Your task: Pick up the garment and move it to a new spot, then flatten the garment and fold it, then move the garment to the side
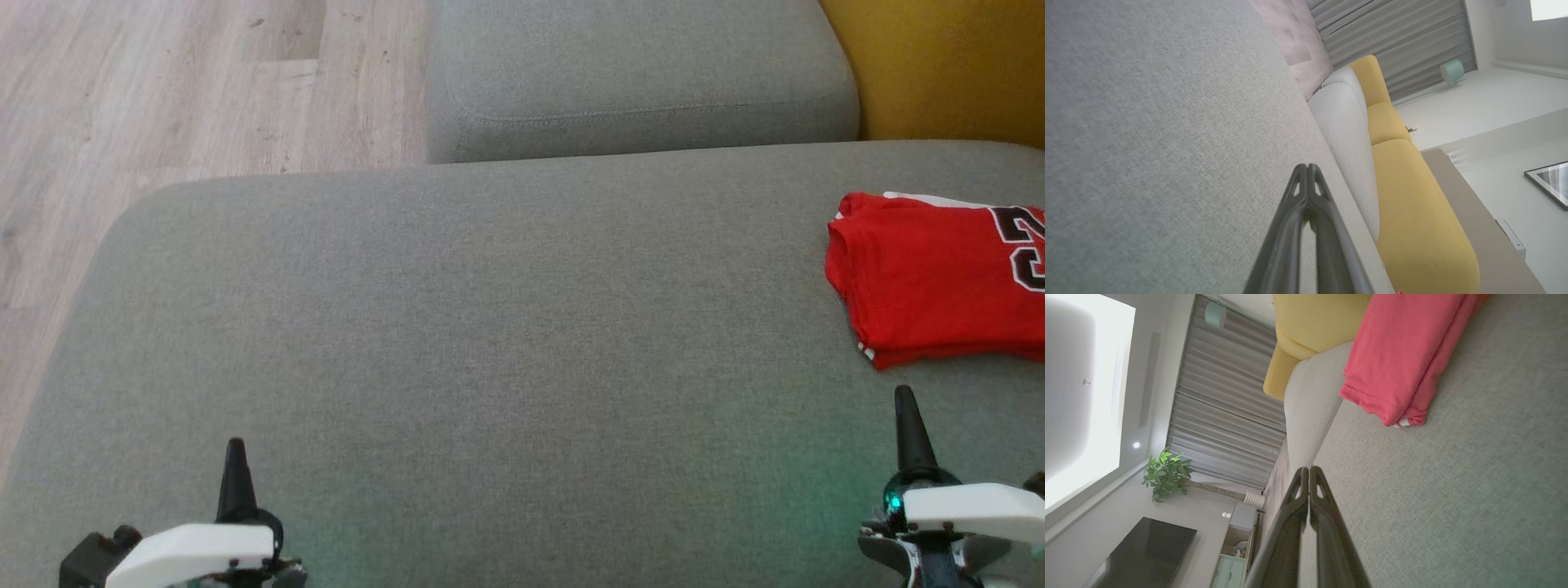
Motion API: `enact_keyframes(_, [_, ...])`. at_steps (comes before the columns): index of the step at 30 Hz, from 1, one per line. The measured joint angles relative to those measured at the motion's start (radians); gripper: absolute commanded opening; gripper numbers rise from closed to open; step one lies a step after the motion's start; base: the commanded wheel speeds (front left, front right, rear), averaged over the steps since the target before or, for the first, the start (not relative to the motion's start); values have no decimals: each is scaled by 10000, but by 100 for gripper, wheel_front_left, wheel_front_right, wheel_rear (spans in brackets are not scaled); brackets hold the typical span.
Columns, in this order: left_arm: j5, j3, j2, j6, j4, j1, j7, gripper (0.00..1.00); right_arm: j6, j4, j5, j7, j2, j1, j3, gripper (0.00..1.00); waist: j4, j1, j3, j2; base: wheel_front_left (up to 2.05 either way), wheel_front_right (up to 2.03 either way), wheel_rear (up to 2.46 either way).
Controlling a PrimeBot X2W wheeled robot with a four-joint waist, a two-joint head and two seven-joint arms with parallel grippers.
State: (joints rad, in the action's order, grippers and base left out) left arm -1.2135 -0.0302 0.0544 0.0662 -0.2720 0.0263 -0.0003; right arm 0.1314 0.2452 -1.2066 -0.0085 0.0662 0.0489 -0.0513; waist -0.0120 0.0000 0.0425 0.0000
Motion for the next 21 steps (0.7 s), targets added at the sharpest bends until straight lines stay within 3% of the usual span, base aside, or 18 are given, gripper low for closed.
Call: enact_keyframes(21, [-2324,610,-21,322,-12,-431,608,0,0,207,-2385,589,-17,-474,-355,0,72,0,-272,0,0,0,0])
